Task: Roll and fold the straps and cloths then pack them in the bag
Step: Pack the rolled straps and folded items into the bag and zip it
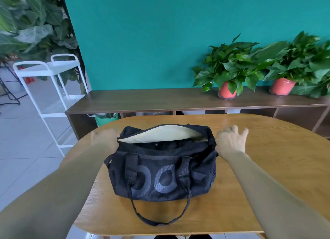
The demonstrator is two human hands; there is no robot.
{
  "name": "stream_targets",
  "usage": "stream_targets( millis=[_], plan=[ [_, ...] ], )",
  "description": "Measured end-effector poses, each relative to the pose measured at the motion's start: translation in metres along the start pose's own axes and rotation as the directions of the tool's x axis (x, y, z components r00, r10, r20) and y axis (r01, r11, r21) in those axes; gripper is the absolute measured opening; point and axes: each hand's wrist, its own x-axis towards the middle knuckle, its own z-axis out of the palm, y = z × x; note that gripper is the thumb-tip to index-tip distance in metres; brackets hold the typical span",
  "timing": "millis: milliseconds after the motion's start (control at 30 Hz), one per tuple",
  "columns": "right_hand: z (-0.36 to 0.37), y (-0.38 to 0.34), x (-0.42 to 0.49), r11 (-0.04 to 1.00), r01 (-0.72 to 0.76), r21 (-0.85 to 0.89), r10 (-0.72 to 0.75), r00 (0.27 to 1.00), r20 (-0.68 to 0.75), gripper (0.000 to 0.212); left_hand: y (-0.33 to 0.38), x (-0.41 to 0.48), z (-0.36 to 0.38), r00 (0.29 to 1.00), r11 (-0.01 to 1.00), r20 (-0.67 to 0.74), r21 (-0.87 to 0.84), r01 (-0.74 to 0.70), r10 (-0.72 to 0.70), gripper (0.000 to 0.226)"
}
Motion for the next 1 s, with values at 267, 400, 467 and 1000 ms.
stream_targets(
  millis=[267,400,467,1000],
  plan=[
    [0.006,-0.035,-0.004,0.936,0.347,0.048,-0.349,0.937,0.018,0.048,-0.005,0.010,0.012,0.999,0.999,-0.046,-0.047,0.013,-0.015,0.015],
    [0.004,-0.030,0.001,0.955,0.259,-0.146,-0.252,0.965,0.070,0.034,-0.011,0.013,0.010,0.998,0.998,-0.043,-0.061,0.034,-0.037,0.016],
    [-0.003,-0.023,0.005,0.970,0.204,-0.131,-0.207,0.978,-0.009,0.030,-0.014,0.015,0.008,0.996,0.997,-0.084,-0.065,0.035,-0.041,0.018],
    [0.001,-0.015,0.003,0.991,0.122,-0.047,-0.129,0.978,-0.166,0.022,0.011,-0.001,-0.001,0.969,1.000,-0.246,0.006,-0.006,0.007,0.035]
  ],
)
